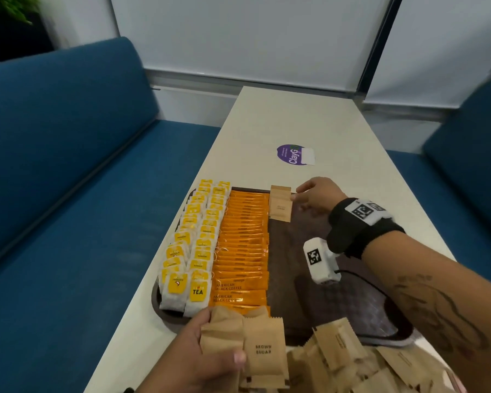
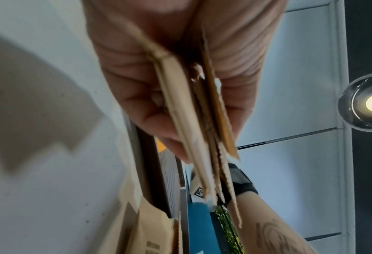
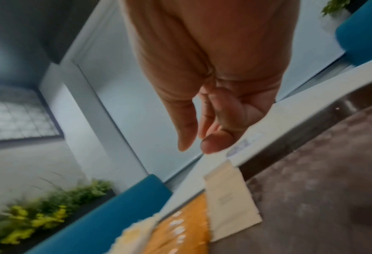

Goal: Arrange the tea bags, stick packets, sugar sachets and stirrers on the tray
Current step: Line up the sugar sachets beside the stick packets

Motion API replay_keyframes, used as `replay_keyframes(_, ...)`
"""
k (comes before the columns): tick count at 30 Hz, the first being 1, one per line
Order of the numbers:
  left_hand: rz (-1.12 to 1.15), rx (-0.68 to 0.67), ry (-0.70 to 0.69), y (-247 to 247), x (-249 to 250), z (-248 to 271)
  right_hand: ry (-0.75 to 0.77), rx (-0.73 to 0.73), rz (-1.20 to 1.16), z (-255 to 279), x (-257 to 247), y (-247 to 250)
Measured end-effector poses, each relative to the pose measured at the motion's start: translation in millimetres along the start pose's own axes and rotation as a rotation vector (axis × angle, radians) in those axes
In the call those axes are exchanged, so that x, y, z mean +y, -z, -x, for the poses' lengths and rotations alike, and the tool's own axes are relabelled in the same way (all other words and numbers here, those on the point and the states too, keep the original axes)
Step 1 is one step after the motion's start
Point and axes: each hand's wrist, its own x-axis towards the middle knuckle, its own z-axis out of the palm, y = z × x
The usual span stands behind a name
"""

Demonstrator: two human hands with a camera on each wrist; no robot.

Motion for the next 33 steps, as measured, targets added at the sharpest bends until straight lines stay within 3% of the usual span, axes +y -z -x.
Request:
replay_keyframes(5,0.074,0.037,-0.059,-14,-1,0,0.112,-0.317,0.053,110,-3,11)
replay_keyframes(8,0.152,0.036,-0.060,-22,0,3,0.043,-0.497,0.071,165,9,3)
replay_keyframes(10,0.179,0.043,-0.068,-27,2,6,0.000,-0.534,0.039,189,20,-4)
replay_keyframes(17,0.194,0.083,-0.113,-38,3,15,-0.029,-0.308,-0.253,222,40,-25)
replay_keyframes(24,0.203,0.178,-0.109,-35,1,21,-0.038,-0.274,-0.330,219,49,-27)
replay_keyframes(27,0.219,0.214,-0.088,-26,-2,20,-0.027,-0.257,-0.378,203,45,-14)
replay_keyframes(33,0.135,0.239,-0.060,-20,-1,16,-0.014,0.061,-0.194,111,22,13)
